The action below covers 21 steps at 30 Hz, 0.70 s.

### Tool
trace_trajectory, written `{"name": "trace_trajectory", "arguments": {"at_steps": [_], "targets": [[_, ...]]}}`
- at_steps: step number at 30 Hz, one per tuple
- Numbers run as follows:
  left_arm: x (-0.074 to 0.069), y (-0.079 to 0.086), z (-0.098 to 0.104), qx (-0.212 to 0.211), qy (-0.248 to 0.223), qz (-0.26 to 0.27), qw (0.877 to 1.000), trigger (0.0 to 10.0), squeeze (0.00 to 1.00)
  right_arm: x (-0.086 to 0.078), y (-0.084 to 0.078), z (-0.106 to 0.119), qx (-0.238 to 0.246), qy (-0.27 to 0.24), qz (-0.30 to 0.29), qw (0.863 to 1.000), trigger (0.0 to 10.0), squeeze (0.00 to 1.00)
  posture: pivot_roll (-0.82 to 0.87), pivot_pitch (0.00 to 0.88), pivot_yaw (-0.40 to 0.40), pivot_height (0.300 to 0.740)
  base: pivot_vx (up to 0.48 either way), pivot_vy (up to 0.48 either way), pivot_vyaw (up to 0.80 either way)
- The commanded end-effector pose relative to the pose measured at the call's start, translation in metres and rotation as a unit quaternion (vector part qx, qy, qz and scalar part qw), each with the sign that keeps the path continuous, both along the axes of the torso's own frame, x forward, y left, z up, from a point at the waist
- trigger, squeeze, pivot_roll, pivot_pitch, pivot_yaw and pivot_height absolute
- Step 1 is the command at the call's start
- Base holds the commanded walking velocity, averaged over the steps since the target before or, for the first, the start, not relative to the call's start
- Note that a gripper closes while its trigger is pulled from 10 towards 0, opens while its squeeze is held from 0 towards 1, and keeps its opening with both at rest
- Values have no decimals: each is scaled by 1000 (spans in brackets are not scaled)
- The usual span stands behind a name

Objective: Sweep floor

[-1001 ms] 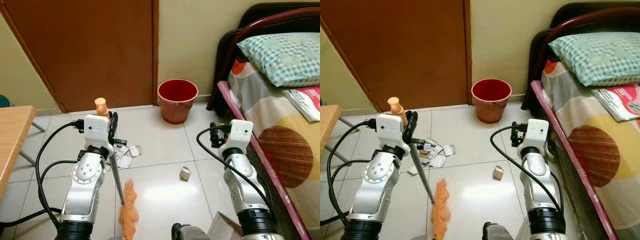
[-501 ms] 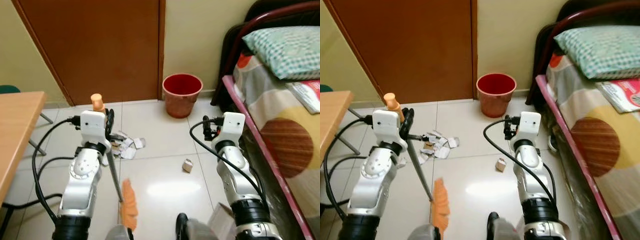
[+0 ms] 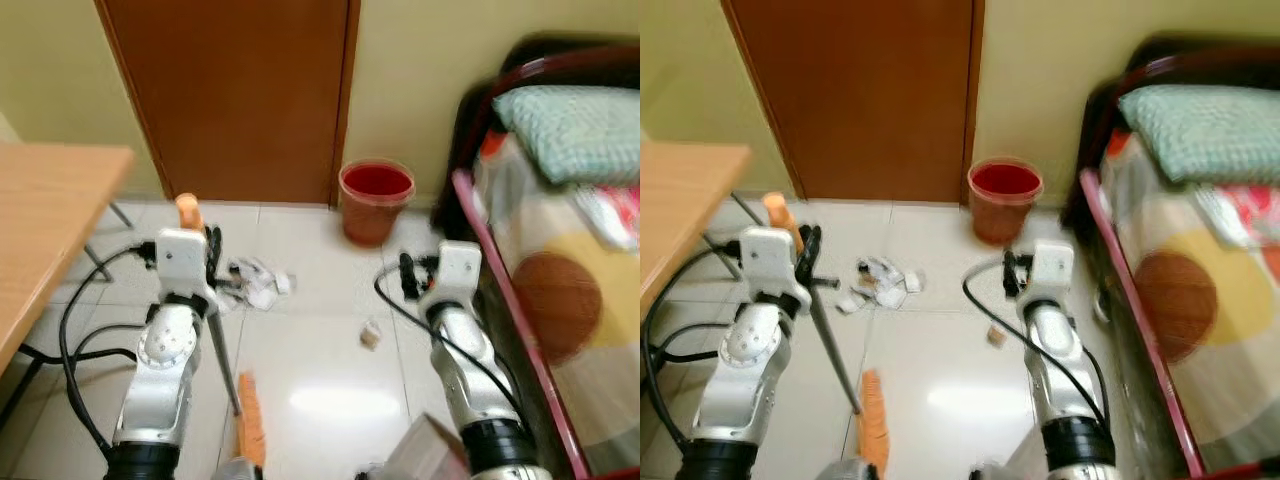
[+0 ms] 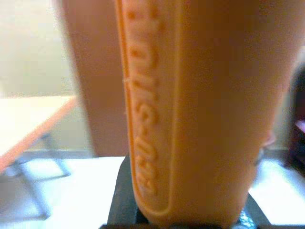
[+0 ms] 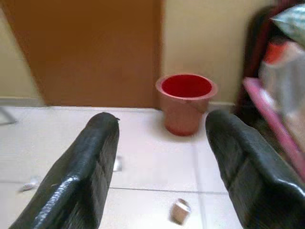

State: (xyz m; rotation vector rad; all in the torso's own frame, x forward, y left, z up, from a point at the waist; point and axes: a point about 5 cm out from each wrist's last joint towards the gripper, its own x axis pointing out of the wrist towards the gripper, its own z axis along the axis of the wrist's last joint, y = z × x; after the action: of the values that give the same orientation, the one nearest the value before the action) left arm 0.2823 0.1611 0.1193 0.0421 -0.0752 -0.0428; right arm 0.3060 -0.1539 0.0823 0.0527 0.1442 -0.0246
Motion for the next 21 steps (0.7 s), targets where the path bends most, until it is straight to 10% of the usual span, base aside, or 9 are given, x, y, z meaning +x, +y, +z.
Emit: {"name": "trace_trajectory", "arguments": {"at_steps": [1, 21], "targets": [[3, 0, -4, -3, 19, 3, 1000, 10000, 0, -3, -1, -2, -2, 3, 3, 1000, 10000, 0, -11, 0, -26, 740, 0, 0, 0], [-7, 2, -24, -17, 53, 4, 998, 10000, 0, -18, -11, -14, 5, 18, -14, 1000, 10000, 0, -14, 0, -15, 740, 0, 188, -251]]}}
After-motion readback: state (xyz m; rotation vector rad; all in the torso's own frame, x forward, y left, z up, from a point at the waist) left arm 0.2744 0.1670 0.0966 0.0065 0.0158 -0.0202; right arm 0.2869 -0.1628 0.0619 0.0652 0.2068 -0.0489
